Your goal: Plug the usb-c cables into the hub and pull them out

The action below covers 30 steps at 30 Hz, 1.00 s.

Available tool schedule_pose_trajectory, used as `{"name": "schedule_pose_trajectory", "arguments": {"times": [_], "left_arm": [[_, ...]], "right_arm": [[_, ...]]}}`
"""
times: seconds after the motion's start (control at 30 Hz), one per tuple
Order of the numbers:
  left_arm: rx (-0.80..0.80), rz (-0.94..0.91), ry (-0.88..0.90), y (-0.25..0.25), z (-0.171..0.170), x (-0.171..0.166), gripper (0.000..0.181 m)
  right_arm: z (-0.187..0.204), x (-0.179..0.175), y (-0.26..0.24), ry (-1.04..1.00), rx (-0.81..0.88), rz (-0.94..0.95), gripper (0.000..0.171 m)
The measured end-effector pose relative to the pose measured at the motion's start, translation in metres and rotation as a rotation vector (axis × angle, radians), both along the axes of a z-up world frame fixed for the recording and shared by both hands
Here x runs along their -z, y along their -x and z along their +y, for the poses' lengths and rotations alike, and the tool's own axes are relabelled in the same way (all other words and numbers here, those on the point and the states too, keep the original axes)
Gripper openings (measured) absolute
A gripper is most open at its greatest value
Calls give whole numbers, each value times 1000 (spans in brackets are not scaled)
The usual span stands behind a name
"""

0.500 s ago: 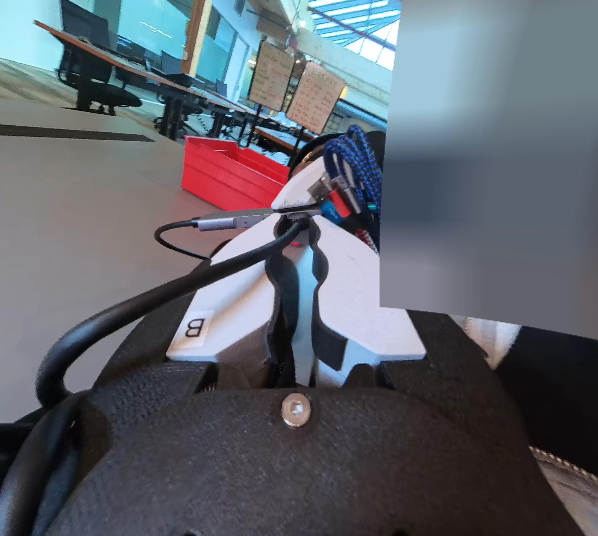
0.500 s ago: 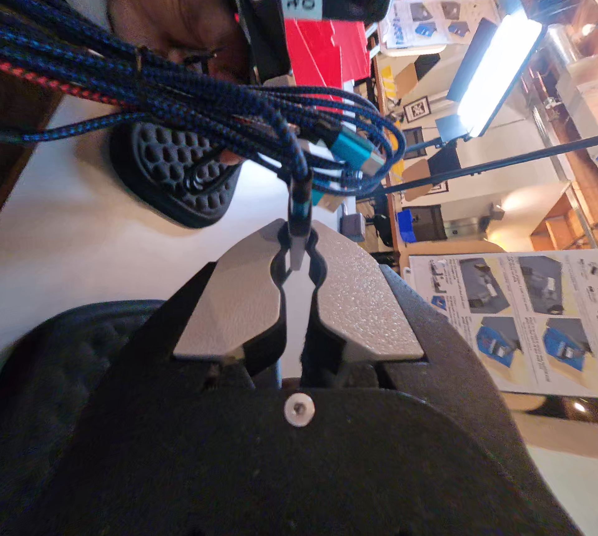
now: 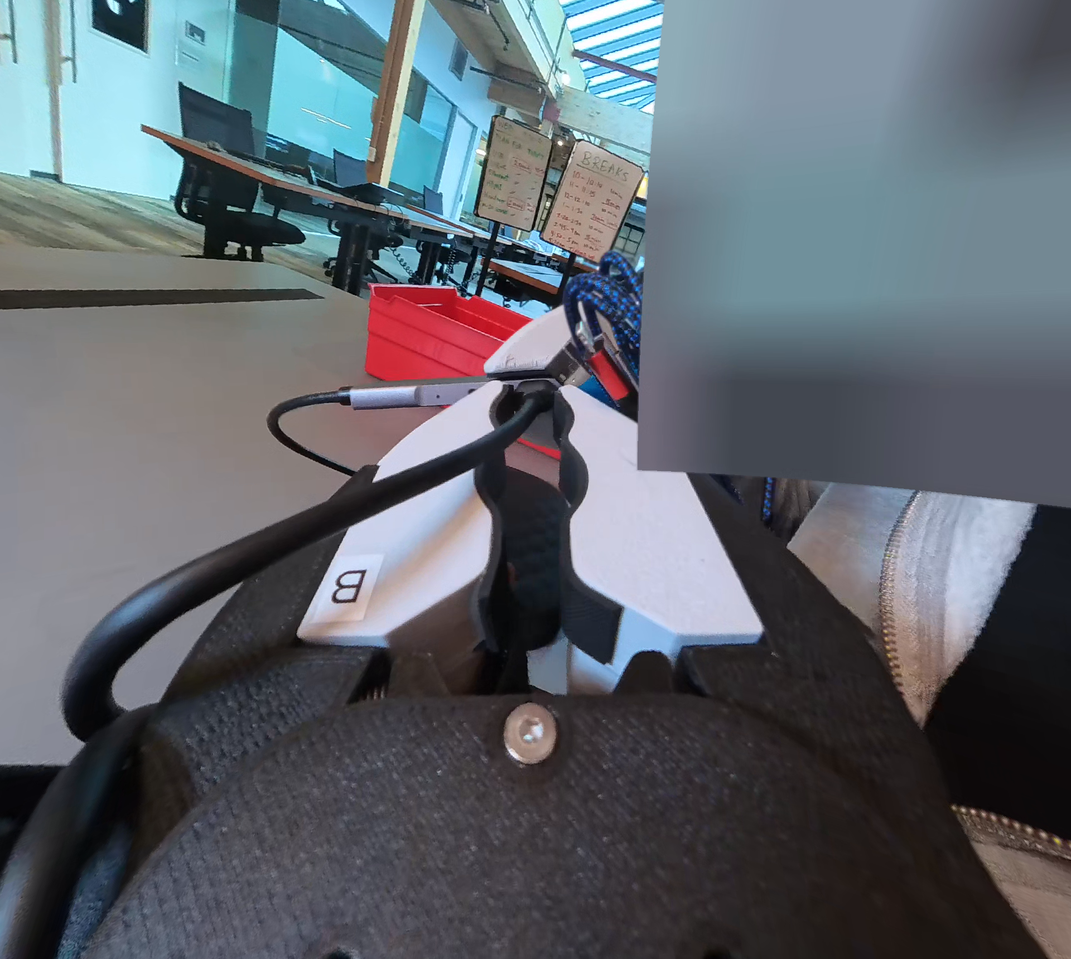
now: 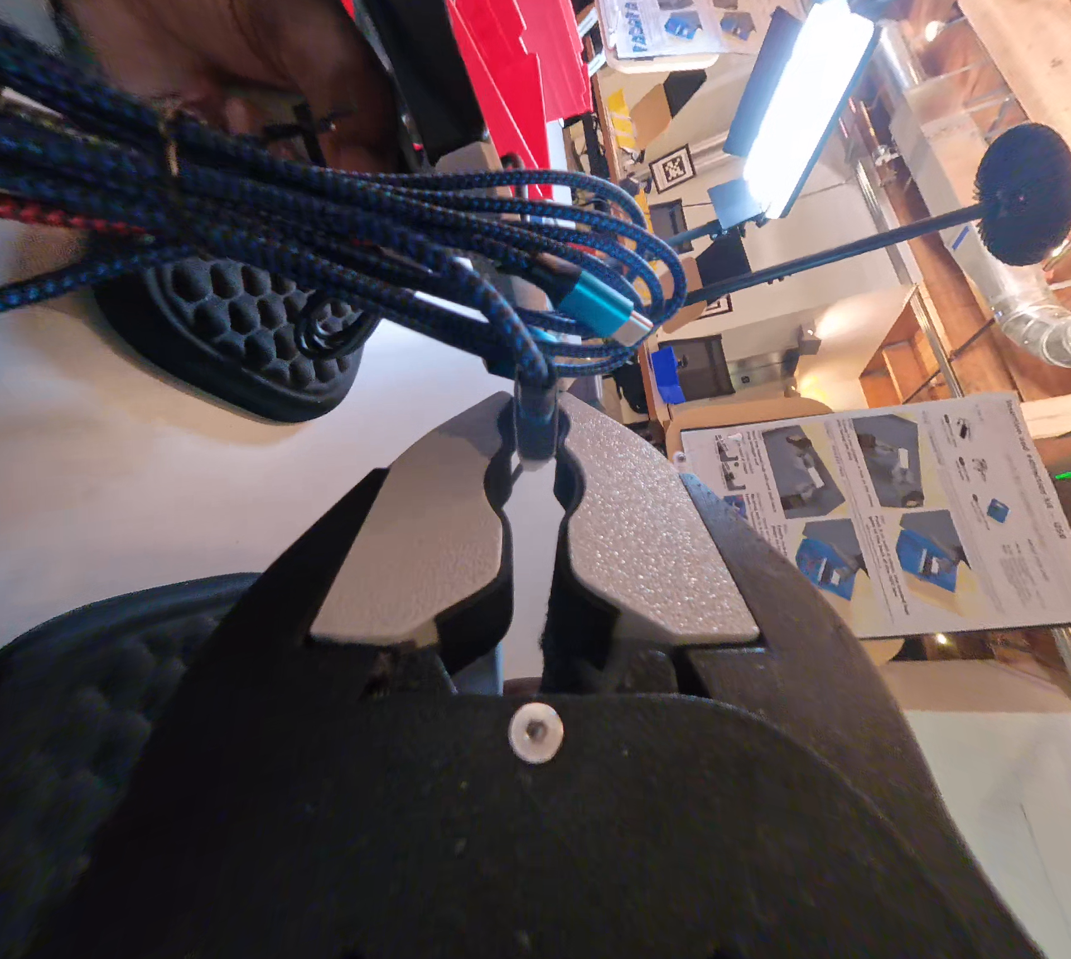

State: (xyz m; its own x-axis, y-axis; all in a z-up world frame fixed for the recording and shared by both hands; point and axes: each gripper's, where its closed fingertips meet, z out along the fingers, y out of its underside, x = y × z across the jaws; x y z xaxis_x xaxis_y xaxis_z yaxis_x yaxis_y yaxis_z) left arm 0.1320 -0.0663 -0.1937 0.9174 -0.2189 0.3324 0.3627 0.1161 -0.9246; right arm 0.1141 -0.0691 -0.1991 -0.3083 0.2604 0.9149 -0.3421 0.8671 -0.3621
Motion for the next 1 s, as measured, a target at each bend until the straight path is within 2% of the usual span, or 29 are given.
{"name": "schedule_pose_trajectory", "arguments": {"times": [0.03, 0.27, 0.5, 0.63, 0.77, 0.83, 0.9, 0.93, 1.0], "left_arm": [[5, -5, -14, 0, -1, -1, 14], [-10, 46, -250, -4, -17, -24, 14], [30, -5, -252, -4, -22, -22, 14], [22, -29, -176, 0, -17, -15, 14], [-48, 18, -212, 8, -20, -22, 52], [-81, 32, -259, 13, -26, -26, 59], [93, 54, -347, -11, -40, -37, 59], [190, 40, -451, -24, -54, -50, 55], [223, -31, -697, -21, -84, -76, 54]], "right_arm": [[-1, -1, 0, 4, 5, 11, 9], [-17, -29, -8, 87, -45, 181, 15], [-20, -30, -24, 147, -129, 197, 12], [-15, -21, -21, 260, -127, 71, 11], [13, -38, -11, 507, -37, 63, 11], [36, -53, -8, 636, 24, 83, 11], [59, -66, -6, 741, 77, 94, 10], [69, -69, -4, 777, 104, 82, 10], [89, -74, -3, 817, 152, 98, 10]]}}
